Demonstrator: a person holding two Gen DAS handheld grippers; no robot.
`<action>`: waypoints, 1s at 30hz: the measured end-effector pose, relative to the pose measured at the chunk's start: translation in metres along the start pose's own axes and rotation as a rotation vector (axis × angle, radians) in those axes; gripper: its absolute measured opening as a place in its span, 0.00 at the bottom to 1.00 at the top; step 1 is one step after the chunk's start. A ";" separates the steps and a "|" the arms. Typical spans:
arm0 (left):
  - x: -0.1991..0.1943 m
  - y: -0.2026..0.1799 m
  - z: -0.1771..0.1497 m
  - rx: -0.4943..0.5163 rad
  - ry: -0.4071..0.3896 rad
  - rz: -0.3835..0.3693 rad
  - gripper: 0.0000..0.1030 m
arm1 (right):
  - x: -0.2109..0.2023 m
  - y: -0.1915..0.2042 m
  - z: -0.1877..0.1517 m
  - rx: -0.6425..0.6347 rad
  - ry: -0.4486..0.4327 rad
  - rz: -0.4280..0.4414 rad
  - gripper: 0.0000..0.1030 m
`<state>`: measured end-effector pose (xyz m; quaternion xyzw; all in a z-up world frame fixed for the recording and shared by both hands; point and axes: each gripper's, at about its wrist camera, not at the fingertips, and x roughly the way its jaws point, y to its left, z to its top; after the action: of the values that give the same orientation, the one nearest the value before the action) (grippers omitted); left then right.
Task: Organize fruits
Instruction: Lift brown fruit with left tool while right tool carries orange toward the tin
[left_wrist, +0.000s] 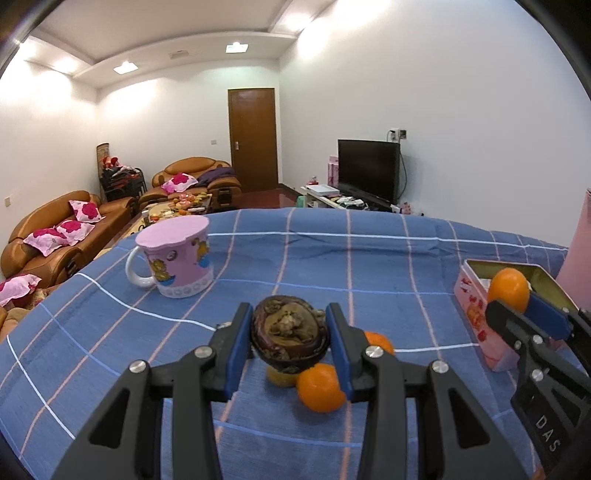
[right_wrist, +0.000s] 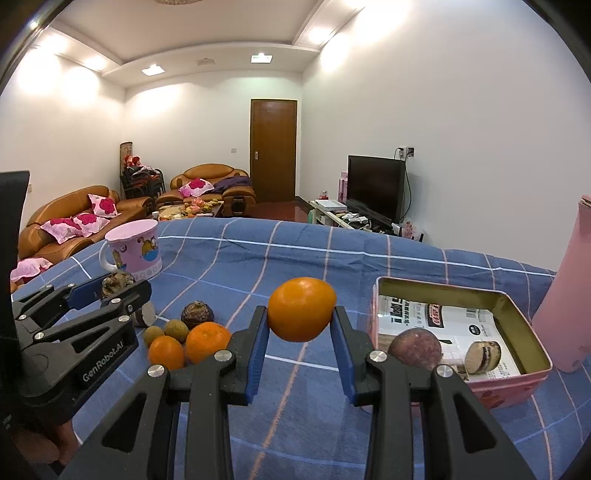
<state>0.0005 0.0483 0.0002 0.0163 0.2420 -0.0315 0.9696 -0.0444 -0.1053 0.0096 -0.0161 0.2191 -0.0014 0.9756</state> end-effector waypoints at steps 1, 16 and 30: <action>-0.001 -0.004 0.000 0.007 -0.001 -0.003 0.41 | -0.002 -0.003 -0.001 -0.001 0.001 0.001 0.35; -0.007 -0.058 -0.002 0.060 0.003 -0.053 0.41 | -0.020 -0.052 -0.008 -0.008 -0.013 -0.066 0.35; -0.007 -0.110 0.002 0.085 -0.008 -0.139 0.41 | -0.027 -0.105 -0.010 0.014 -0.021 -0.142 0.35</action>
<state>-0.0122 -0.0608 0.0034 0.0407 0.2374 -0.1089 0.9644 -0.0727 -0.2101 0.0152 -0.0248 0.2071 -0.0721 0.9754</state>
